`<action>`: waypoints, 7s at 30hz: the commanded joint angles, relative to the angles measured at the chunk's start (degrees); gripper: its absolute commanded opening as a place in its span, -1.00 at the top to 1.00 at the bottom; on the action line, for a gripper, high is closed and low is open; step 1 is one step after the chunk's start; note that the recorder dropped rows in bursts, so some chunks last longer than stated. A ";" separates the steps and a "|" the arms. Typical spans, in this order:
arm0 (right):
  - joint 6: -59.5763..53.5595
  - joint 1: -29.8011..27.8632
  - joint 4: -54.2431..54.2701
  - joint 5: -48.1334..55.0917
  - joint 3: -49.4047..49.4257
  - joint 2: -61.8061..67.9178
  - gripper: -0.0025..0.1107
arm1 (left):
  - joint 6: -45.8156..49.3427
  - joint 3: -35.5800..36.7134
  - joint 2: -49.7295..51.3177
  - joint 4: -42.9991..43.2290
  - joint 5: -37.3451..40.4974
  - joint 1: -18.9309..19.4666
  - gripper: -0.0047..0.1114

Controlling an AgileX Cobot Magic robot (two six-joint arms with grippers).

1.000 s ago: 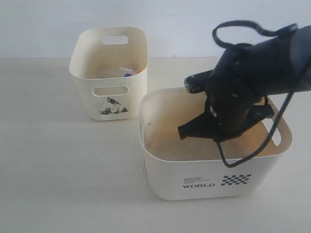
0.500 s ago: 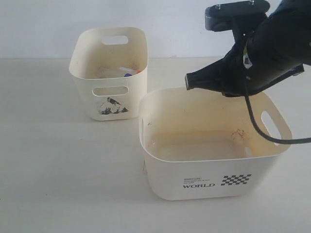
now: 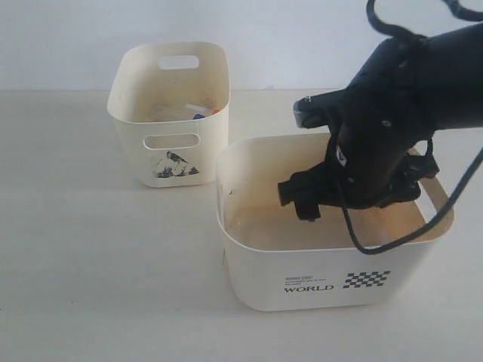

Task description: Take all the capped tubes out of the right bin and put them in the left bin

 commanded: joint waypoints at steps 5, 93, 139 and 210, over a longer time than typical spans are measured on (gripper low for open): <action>-0.64 -0.18 0.06 0.70 -0.06 6.23 -0.49 | -0.54 -0.21 0.03 -0.22 0.06 0.02 0.84; -5.14 -1.07 2.57 6.21 -6.74 -4.57 0.91 | -0.54 -0.21 0.03 -0.22 0.08 0.02 0.84; -0.39 -1.07 -5.36 -3.75 -0.43 14.70 0.37 | -0.54 -0.21 0.03 -0.22 -0.03 0.02 0.84; -5.08 -1.07 21.29 -67.24 -27.44 22.19 0.22 | -0.54 -0.21 0.03 -0.22 -0.15 0.02 0.84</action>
